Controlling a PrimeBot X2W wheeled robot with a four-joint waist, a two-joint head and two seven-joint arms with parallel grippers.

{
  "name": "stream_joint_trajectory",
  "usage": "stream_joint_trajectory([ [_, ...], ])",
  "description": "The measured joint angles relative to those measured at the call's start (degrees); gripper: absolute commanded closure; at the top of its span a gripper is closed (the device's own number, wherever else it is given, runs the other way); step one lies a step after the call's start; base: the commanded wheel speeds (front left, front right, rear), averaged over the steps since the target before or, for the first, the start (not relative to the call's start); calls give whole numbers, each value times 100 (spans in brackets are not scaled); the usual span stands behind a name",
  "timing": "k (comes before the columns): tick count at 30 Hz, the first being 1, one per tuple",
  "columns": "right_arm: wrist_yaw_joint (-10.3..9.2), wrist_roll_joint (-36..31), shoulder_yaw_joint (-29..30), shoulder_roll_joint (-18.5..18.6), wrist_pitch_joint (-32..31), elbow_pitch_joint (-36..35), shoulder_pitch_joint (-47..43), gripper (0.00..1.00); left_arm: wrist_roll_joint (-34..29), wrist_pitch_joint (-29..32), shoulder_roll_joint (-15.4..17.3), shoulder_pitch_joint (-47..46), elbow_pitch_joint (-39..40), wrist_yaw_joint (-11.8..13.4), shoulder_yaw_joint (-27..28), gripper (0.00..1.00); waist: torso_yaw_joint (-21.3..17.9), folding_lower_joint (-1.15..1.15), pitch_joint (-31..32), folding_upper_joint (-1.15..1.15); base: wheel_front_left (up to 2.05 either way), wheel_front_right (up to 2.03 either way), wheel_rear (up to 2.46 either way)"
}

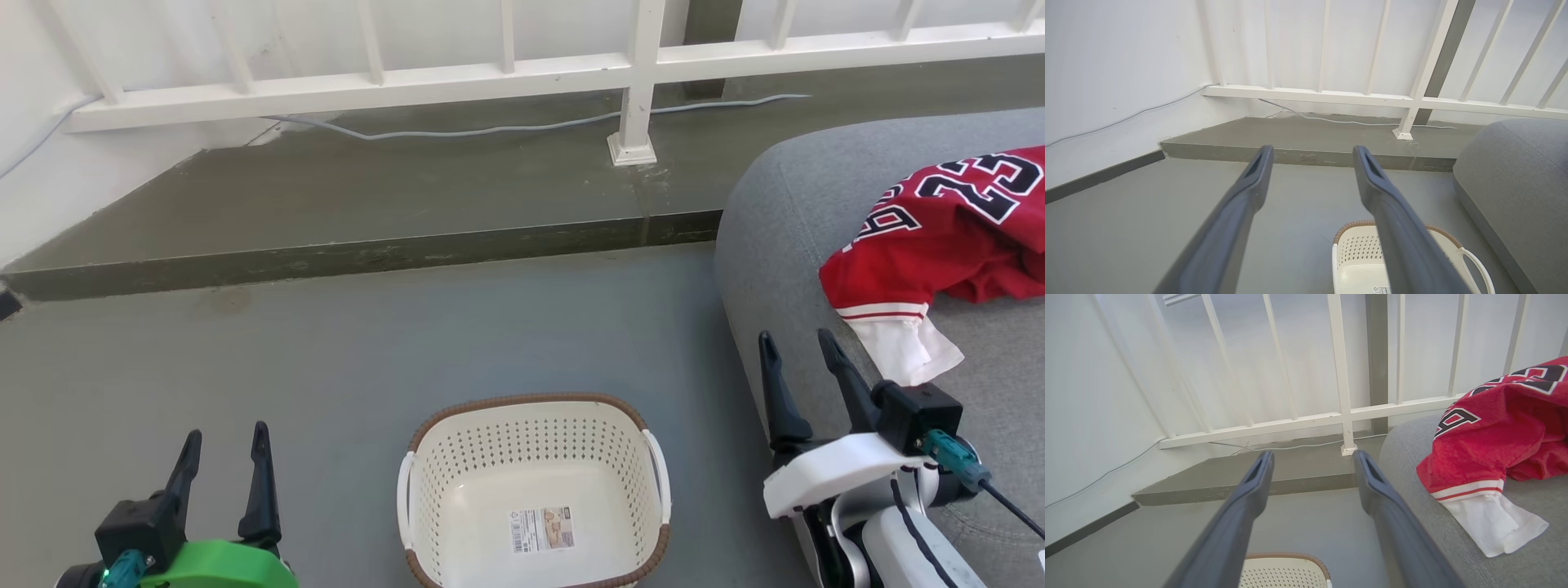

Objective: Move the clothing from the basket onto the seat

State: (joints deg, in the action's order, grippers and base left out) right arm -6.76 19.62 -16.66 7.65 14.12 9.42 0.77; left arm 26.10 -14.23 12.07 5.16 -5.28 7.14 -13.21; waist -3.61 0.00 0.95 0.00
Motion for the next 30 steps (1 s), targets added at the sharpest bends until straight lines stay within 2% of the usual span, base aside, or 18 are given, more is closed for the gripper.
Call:
stream_joint_trajectory([
  [19,-37,-154,159,-3,-166,-352,-247,0,-235,160,-80,219,219,0,76,0,-16,0,-7,0,0,0,0],
  [20,-40,-154,163,-4,-178,-355,-263,100,-235,167,-96,230,227,0,75,100,-16,0,-5,0,0,0,0],
  [25,-33,-149,116,-73,-207,-82,-437,100,-232,167,-270,279,-52,0,-29,100,-16,0,-5,0,0,0,0],
  [30,20,15,129,-87,-207,-71,-514,100,-90,169,-313,307,-87,-43,-23,100,-5,0,-11,0,0,0,0],
])
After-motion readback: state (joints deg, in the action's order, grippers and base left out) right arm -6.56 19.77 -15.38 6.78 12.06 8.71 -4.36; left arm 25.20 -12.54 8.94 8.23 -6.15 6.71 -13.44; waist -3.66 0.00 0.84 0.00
